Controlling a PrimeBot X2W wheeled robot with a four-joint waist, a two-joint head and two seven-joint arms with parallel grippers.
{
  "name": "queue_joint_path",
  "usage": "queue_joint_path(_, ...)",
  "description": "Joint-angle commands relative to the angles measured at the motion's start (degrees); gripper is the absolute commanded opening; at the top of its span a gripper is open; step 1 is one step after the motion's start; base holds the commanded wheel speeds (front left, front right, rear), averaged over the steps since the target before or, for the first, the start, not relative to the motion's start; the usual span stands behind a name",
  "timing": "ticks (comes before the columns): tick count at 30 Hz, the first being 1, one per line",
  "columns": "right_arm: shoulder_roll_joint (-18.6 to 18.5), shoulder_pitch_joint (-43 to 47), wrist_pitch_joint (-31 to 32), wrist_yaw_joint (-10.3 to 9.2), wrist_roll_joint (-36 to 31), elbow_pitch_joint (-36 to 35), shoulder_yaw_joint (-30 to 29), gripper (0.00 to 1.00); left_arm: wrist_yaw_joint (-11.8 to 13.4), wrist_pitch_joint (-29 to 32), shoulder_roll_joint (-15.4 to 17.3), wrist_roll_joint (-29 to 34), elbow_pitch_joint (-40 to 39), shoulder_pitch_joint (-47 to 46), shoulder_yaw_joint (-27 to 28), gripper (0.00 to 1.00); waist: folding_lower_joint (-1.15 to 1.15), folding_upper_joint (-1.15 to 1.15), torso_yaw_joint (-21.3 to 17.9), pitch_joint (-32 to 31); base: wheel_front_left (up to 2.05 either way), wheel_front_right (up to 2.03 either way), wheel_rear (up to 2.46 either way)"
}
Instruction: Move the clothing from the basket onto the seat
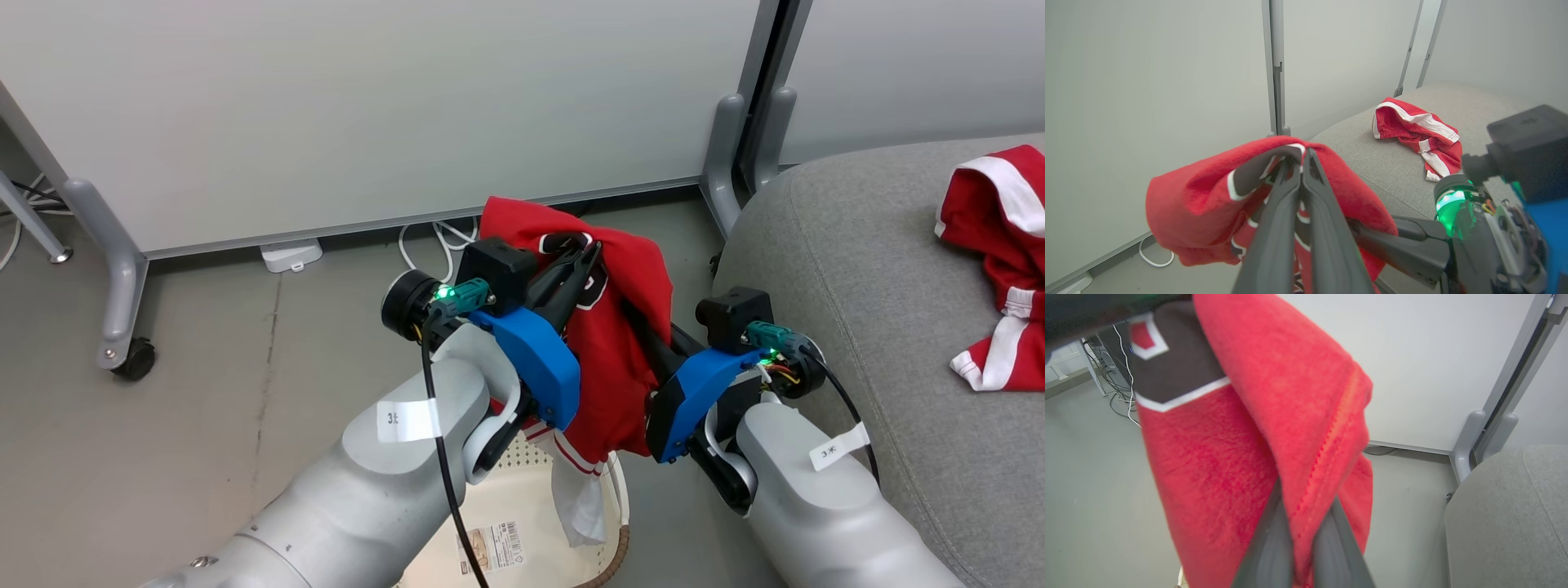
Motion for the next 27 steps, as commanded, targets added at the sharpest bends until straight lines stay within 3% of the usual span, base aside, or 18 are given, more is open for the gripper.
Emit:
queue_joint_path(1,0.09,-1.09,-0.48,0.01,0.67,0.35,0.33,0.00,0.23,-0.28,0.01,0.10,0.12,0.40,0.45,0.00,0.00,0.00,-0.05,0.00,0.00,0.00,0.00)
queue_joint_path(9,0.08,-1.73,-0.86,0.01,2.05,1.43,1.80,0.00,0.22,-0.28,0.02,0.29,0.36,0.76,0.64,0.01,0.00,0.00,-0.12,-0.37,0.00,0.00,0.00)
queue_joint_path(10,0.08,-1.80,-0.91,0.01,2.25,1.47,1.99,0.00,0.18,-0.28,0.01,0.29,0.38,0.77,0.60,0.13,0.00,0.00,-0.12,-0.41,0.00,0.00,0.00)
queue_joint_path(11,0.08,-1.86,-0.94,0.01,2.38,1.52,2.14,0.00,0.14,-0.28,0.01,0.32,0.41,0.78,0.55,0.38,0.00,0.00,-0.12,-0.44,0.00,0.00,0.00)
queue_joint_path(12,0.08,-1.95,-0.97,0.01,2.44,1.57,2.26,0.00,0.14,-0.28,0.01,0.35,0.43,0.75,0.53,0.50,0.00,0.00,-0.11,-0.43,0.00,0.00,0.00)
queue_joint_path(13,0.08,-2.05,-0.94,0.01,2.58,1.62,2.35,0.00,0.20,-0.28,0.01,0.43,0.41,0.72,0.56,0.93,0.00,0.00,-0.11,-0.42,0.00,0.00,0.00)
queue_joint_path(14,0.08,-2.12,-0.94,0.01,2.73,1.67,2.41,0.00,0.29,-0.28,0.01,0.49,0.39,0.76,0.60,1.00,0.00,0.00,-0.11,-0.40,0.00,0.00,0.00)
queue_joint_path(27,0.08,-1.93,-1.01,0.01,1.89,0.78,0.95,0.00,0.21,-0.27,0.03,3.35,-0.39,2.58,3.76,1.00,0.00,0.00,0.20,-0.20,0.00,0.00,0.00)
